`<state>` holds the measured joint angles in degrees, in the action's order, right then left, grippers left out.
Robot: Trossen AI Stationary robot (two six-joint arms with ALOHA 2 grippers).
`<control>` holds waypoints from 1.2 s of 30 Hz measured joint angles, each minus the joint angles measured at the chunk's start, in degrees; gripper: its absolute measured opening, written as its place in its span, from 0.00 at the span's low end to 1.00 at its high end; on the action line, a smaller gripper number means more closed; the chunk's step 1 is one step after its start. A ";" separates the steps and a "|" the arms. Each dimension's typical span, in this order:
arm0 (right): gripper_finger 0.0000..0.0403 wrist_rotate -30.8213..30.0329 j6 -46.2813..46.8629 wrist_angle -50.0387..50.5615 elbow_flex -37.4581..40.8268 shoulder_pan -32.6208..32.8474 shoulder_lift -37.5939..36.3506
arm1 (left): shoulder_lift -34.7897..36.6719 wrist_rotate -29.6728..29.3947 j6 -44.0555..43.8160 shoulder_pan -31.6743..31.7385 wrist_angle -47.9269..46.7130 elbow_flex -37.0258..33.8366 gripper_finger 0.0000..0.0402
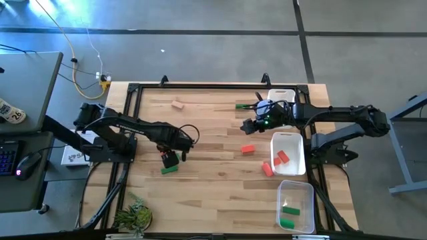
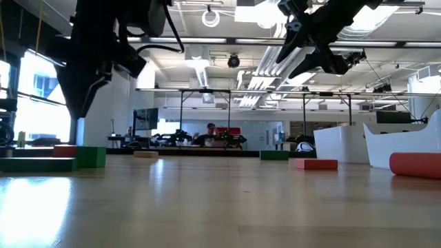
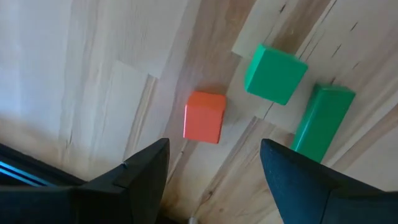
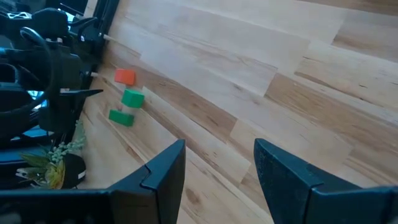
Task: Sort & place blocks by color
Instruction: Put the orange block into the bottom white bin
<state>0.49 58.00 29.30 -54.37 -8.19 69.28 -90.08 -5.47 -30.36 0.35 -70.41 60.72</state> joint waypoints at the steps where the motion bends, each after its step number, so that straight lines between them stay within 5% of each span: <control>1: 0.44 -0.01 0.01 0.02 0.00 0.00 0.00 | -0.48 0.08 0.08 0.03 -0.05 0.01 0.59; 17: 0.44 -1.42 0.66 -0.25 0.00 -0.02 0.00 | -1.91 1.08 -0.53 0.06 2.89 -9.24 0.59; 36: 0.44 -1.40 2.18 -0.35 0.00 -0.01 0.00 | -1.86 0.27 2.60 1.73 10.62 -9.80 0.59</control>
<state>-0.91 60.17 28.95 -54.37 -8.20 69.28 -91.94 -5.20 -27.76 2.08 -59.79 50.92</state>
